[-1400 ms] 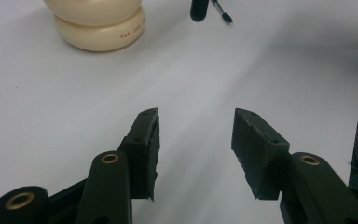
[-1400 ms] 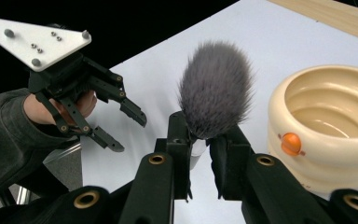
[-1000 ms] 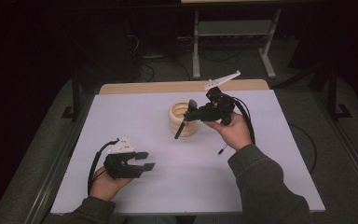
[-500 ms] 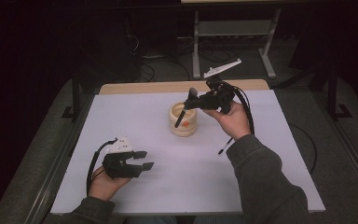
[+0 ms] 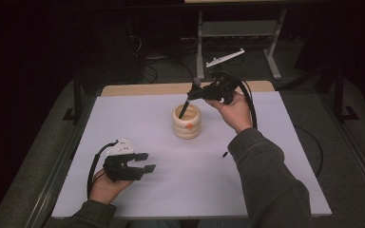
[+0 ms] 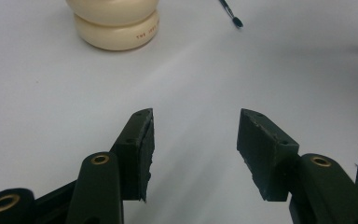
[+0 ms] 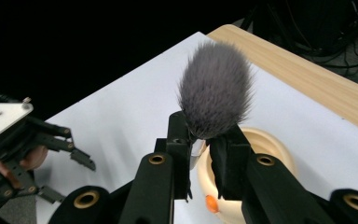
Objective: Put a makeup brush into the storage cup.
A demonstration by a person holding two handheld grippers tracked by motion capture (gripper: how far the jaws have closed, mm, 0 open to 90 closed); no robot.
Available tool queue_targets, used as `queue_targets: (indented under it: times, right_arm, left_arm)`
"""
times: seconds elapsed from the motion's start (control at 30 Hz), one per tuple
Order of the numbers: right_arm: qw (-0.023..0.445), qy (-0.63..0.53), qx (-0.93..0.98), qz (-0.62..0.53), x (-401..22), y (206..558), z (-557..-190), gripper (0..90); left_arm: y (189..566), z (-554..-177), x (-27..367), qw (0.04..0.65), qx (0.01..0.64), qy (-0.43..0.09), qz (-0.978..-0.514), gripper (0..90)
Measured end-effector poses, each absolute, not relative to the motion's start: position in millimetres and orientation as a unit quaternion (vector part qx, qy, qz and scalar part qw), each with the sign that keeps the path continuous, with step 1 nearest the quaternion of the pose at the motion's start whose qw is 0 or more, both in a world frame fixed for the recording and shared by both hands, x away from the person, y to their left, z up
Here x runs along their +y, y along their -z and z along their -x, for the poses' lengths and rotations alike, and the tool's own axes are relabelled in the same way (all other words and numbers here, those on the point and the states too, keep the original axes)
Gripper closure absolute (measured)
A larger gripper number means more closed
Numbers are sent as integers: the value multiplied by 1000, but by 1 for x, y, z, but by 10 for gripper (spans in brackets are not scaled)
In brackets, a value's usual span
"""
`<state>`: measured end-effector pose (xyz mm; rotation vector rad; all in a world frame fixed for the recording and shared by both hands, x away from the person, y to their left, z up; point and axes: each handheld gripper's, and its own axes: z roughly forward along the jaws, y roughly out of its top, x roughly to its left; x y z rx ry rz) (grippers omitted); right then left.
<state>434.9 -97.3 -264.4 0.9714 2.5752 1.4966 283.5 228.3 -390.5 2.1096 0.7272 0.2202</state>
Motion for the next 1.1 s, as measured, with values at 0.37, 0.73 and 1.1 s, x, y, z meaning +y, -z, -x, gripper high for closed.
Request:
queue_targets:
  times: [0.37, 0.73, 1.1]
  right_arm:
    - [16, -464, 817, -342, -98, 271, -455, 772]
    - [22, -455, 814, -360, -98, 280, -463, 772]
    - [25, -445, 816, -368, -95, 286, -465, 772]
  left_arm:
    - [390, -284, 231, 436, 298, -87, -845, 451]
    - [391, -285, 231, 435, 297, -89, -846, 437]
    - [390, -285, 232, 433, 298, -90, -846, 428]
